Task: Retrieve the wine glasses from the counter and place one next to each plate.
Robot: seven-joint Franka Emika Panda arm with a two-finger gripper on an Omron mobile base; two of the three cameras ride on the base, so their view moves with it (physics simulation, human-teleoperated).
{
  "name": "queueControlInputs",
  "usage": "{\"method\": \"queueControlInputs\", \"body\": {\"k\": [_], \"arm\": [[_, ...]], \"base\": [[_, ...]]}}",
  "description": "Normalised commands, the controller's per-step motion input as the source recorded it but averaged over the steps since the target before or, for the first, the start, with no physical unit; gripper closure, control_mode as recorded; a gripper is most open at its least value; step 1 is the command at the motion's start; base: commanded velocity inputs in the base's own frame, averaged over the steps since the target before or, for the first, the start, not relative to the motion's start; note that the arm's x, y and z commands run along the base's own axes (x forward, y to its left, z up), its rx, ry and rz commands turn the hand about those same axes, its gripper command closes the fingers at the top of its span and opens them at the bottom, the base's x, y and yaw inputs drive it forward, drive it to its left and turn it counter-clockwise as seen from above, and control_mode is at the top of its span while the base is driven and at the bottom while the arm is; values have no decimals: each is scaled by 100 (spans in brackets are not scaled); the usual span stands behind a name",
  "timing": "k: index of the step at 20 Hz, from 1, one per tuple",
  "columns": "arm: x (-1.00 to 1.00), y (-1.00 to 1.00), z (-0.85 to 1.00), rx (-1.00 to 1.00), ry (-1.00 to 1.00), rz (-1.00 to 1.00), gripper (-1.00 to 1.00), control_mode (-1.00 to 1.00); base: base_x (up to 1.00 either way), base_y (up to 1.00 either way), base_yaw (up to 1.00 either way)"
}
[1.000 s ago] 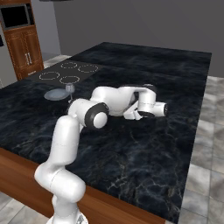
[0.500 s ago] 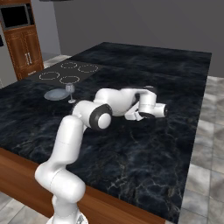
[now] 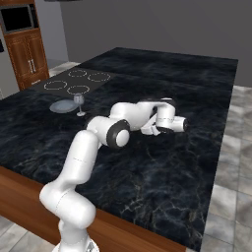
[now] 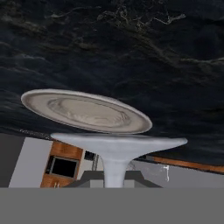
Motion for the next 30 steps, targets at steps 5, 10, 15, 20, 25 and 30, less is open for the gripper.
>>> {"method": "queueControlInputs", "body": {"k": [5,10,15,20,25,30], "arm": [[15,0,-25,0,0,0,100,-100],[6,0,-26,0,0,0,100,-100],[4,0,-24,0,0,0,100,-100],[18,0,-16,0,-2,0,100,-100],[40,-2,-1,0,-6,0,100,-100],[42,-14,0,0,-1,0,100,-100]], "base": [[0,0,0],[0,0,0],[0,0,0],[0,0,0],[0,0,0],[0,0,0]]}}
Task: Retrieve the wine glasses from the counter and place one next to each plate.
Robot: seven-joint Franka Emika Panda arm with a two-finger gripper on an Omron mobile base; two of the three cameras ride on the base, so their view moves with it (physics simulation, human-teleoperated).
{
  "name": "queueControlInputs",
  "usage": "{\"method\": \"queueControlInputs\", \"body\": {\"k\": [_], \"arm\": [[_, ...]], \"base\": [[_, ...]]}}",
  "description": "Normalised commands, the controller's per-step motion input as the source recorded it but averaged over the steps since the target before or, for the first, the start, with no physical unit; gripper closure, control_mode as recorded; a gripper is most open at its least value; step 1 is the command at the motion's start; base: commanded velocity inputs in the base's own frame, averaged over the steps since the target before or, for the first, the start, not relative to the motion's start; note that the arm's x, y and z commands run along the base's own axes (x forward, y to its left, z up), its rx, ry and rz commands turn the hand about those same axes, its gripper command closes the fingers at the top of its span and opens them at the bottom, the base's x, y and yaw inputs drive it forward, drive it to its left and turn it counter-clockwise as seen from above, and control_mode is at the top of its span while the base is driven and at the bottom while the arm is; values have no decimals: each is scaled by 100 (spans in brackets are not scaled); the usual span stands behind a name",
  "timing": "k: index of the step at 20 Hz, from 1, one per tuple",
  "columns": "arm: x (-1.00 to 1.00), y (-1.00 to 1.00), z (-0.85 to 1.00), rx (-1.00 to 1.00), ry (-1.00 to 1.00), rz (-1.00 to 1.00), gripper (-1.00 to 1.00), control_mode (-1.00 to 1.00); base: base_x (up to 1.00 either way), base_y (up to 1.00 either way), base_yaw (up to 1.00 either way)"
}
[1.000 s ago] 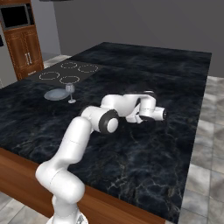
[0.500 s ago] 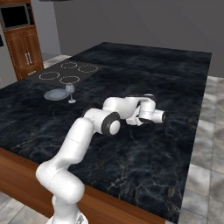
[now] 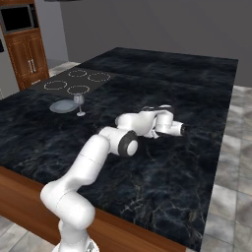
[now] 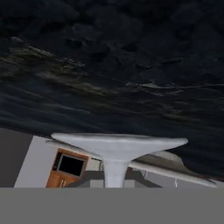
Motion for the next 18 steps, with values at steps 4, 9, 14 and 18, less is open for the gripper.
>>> {"method": "queueControlInputs", "body": {"k": [4,9,14,18], "arm": [[30,-26,-3,1,0,0,100,-100],[5,-11,-9,0,0,0,100,-100],[0,0,-34,0,0,0,100,-100],[0,0,-53,0,0,0,100,-100]], "base": [[0,0,0],[0,0,0],[0,0,0],[0,0,0]]}}
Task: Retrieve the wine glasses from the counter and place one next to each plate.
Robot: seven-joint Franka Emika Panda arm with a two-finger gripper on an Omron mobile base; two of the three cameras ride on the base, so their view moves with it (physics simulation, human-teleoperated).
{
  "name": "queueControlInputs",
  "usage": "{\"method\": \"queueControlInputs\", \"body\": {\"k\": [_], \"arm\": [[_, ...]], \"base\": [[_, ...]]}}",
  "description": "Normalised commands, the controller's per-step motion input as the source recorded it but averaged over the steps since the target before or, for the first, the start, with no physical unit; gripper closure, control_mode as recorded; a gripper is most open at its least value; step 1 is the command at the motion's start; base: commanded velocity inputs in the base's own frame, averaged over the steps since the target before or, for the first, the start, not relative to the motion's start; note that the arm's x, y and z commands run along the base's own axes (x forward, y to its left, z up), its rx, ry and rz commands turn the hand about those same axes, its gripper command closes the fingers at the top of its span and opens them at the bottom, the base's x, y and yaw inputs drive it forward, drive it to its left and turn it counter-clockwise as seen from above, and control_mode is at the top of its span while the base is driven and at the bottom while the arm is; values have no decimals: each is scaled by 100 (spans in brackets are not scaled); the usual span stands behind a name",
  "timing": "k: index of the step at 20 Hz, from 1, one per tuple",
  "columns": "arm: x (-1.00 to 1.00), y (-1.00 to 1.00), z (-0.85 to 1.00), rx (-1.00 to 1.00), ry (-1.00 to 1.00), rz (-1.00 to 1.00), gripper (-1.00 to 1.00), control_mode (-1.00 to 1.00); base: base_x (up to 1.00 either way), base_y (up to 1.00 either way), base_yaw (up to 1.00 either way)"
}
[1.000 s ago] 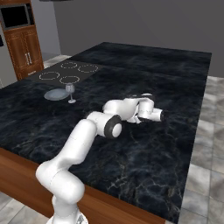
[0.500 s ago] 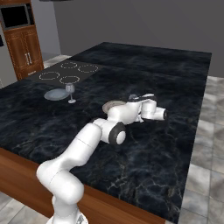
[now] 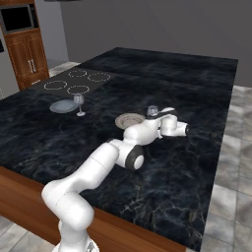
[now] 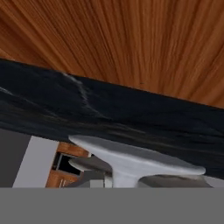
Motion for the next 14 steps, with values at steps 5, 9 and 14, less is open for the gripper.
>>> {"method": "queueControlInputs", "body": {"k": [5,9,14], "arm": [[-1,1,-50,0,0,0,-100,-100],[-23,0,-4,0,0,0,-100,-100],[-38,0,-3,0,0,0,-100,-100]], "base": [[0,0,0],[0,0,0],[0,0,0]]}}
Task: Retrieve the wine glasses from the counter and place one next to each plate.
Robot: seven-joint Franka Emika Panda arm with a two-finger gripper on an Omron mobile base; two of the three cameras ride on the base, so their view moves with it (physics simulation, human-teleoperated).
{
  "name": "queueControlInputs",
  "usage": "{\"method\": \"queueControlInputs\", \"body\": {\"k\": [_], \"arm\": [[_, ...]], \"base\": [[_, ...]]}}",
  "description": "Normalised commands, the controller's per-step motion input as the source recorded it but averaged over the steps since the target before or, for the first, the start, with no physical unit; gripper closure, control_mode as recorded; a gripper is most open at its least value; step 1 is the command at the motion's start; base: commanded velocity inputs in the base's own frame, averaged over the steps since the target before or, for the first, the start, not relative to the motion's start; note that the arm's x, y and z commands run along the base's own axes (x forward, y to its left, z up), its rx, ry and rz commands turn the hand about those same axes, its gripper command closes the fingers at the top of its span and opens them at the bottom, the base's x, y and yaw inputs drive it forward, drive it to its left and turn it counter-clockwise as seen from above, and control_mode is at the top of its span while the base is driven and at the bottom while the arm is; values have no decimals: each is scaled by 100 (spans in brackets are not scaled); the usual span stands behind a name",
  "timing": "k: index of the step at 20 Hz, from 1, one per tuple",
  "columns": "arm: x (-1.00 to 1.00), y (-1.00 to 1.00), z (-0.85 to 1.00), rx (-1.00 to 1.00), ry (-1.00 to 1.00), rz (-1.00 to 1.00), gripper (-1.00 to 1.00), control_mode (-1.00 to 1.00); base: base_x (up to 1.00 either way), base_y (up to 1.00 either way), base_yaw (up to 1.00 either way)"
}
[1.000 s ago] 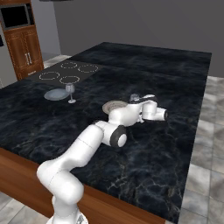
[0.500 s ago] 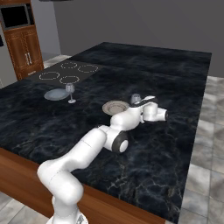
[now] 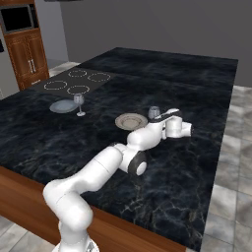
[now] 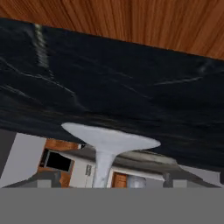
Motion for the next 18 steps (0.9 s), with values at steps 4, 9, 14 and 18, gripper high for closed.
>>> {"method": "queueControlInputs", "body": {"k": [4,9,14,18], "arm": [[-46,0,-18,0,0,0,-100,-100],[-79,0,-8,-5,0,-1,-100,-100],[-100,0,-65,-42,-3,-1,-100,-100],[-100,0,-91,-61,-2,-7,-100,-100]], "base": [[0,0,0],[0,0,0],[0,0,0],[0,0,0]]}}
